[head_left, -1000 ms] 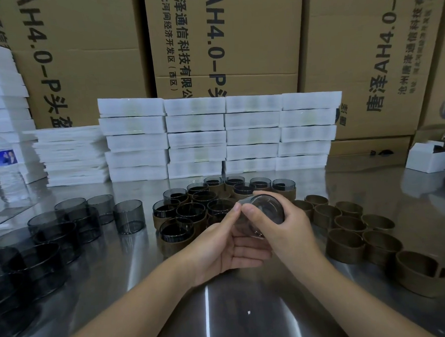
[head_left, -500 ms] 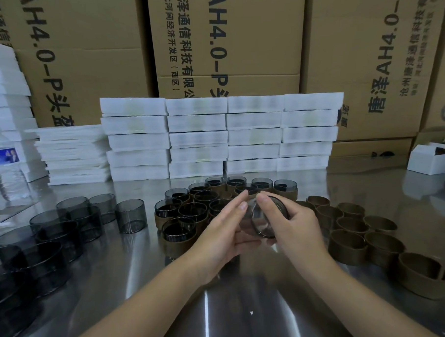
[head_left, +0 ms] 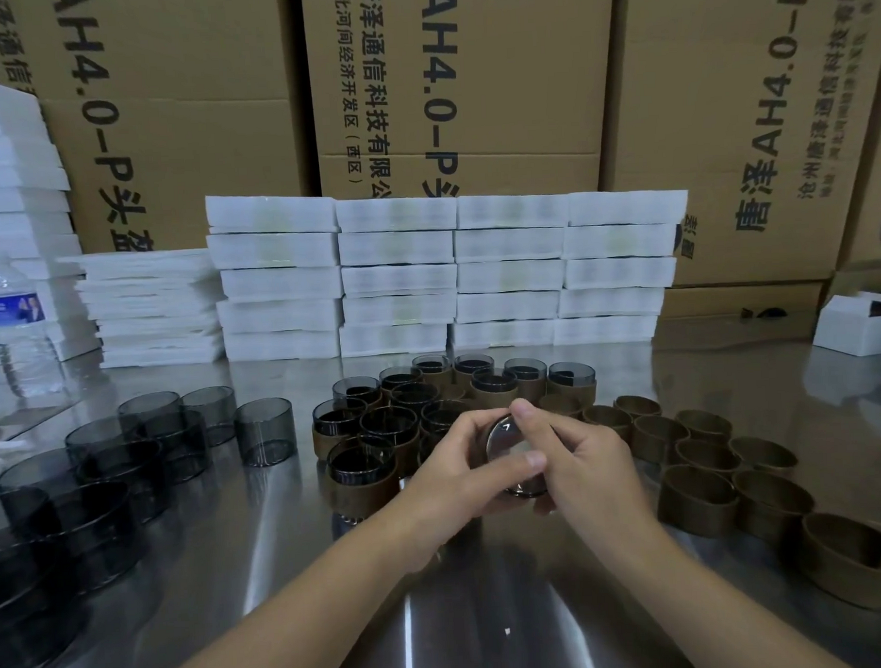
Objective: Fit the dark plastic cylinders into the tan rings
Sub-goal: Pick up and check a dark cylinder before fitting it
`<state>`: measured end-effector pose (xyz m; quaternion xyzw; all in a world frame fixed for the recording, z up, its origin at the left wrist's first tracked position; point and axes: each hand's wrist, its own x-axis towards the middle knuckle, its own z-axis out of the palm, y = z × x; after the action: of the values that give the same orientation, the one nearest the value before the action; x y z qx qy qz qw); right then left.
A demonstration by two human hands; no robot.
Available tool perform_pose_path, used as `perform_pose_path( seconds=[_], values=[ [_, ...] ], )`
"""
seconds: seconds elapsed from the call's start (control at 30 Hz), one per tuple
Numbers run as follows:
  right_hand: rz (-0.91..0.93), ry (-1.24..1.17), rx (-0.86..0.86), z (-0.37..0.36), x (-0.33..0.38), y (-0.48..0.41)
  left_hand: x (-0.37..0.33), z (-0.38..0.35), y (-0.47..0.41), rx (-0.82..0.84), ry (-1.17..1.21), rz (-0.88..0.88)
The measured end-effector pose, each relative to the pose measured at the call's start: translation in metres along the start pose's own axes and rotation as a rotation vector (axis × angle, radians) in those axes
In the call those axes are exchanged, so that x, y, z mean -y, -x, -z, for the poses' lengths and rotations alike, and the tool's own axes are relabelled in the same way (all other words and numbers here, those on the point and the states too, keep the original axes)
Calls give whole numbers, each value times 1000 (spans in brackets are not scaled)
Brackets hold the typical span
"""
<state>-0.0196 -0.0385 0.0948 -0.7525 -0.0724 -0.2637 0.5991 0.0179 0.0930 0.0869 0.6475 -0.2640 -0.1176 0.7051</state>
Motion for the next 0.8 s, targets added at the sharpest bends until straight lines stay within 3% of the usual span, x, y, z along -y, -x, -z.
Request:
perform_pose_path(
  seconds=[0.43,0.7,0.8],
  values=[
    [32,63,-6,2,0,-1,-1,-3,1,19,-2,-36],
    [-36,48,-62,4,-7,-7,0,-7,1,-67,28,-42],
    [-106,15,-154,11,-12,-14,-1,-7,1,-70,-6,-41]
  ],
)
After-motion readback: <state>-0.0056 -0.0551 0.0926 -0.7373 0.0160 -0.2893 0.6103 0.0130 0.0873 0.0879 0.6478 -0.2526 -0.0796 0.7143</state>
